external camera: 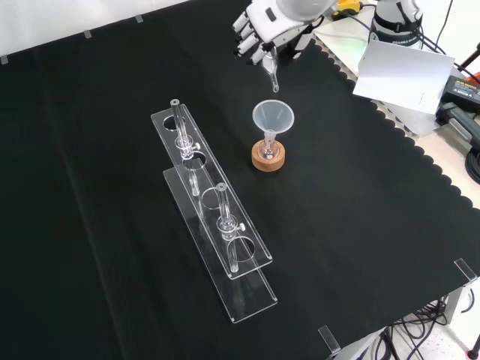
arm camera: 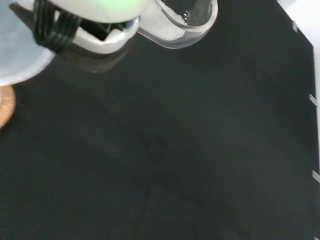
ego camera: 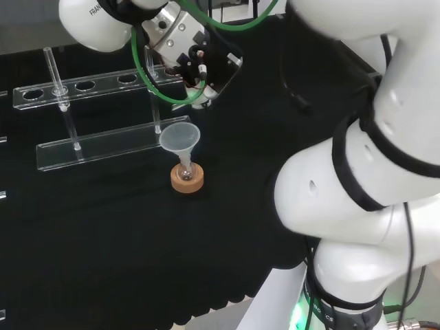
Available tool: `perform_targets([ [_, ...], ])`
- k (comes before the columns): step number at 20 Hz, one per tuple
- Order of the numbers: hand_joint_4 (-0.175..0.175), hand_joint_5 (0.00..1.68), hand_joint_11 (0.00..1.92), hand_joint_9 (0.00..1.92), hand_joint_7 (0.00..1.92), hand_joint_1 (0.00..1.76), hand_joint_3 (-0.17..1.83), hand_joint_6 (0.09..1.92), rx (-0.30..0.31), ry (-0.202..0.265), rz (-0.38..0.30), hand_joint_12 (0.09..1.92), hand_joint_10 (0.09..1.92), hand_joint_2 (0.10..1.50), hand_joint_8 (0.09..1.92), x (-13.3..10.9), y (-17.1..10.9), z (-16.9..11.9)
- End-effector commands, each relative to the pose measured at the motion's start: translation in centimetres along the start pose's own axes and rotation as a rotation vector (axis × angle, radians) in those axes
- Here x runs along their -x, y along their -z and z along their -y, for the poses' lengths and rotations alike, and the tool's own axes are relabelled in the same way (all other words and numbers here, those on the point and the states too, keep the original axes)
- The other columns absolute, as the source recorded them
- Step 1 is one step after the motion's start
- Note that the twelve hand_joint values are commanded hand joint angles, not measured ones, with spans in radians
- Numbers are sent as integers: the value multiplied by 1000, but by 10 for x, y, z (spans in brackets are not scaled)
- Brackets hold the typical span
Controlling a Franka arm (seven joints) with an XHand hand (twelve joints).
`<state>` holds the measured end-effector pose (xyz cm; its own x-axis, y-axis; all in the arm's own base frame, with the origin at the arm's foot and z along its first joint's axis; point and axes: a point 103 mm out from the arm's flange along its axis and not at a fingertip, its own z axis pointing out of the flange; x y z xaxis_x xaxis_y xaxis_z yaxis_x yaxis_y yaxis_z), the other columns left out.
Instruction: Pour all the NaCl from the weighing funnel into the round-bottom flask.
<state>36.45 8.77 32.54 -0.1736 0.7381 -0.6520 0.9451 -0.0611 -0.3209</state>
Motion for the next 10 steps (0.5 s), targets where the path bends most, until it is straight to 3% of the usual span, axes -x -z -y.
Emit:
perform_targets([
  [1,175,1349,970,1157,751,1142,623,518,-117,19,5,919,153,648,605,-10,-47,-20],
  [6,175,1347,969,1156,749,1142,624,522,-87,27,-77,920,152,648,606,-5,-50,-22],
  [10,175,1346,969,1156,749,1141,624,524,-55,32,-97,921,151,647,607,-5,-47,-22],
])
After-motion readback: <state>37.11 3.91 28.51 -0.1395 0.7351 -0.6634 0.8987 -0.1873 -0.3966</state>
